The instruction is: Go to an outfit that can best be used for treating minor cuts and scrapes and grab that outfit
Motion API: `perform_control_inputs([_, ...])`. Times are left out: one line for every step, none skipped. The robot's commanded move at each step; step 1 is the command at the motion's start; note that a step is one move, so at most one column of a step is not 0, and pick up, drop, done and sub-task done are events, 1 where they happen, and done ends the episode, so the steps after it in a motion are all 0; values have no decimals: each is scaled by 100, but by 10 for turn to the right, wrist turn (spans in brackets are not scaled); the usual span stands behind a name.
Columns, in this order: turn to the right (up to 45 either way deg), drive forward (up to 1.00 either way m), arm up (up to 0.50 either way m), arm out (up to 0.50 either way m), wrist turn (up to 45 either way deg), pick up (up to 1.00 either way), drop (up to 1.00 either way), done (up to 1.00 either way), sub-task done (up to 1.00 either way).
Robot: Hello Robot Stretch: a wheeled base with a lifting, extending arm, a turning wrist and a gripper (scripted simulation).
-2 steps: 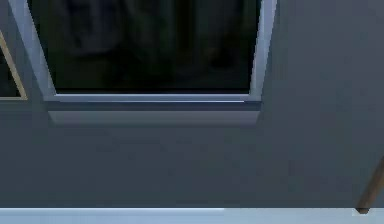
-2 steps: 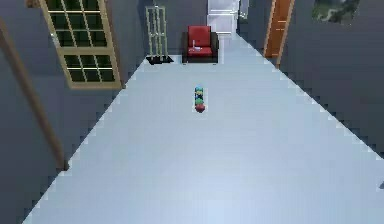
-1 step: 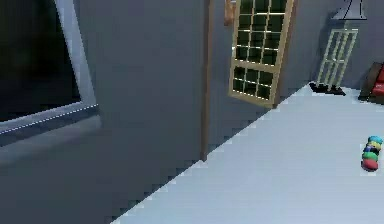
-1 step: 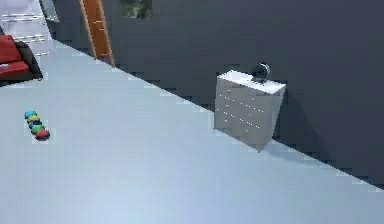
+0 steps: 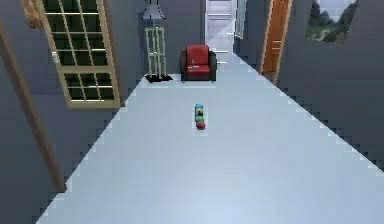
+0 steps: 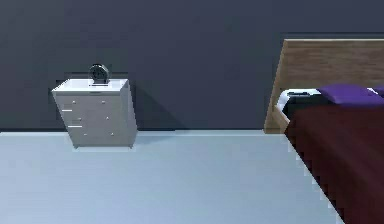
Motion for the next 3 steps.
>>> perform_control_inputs([150, 0, 0, 0, 0, 0, 0, 0, 0])
perform_control_inputs([0, 45, 0, 0, 0, 0, 0, 0, 0])
perform_control_inputs([60, 0, 0, 0, 0, 0, 0, 0, 0])
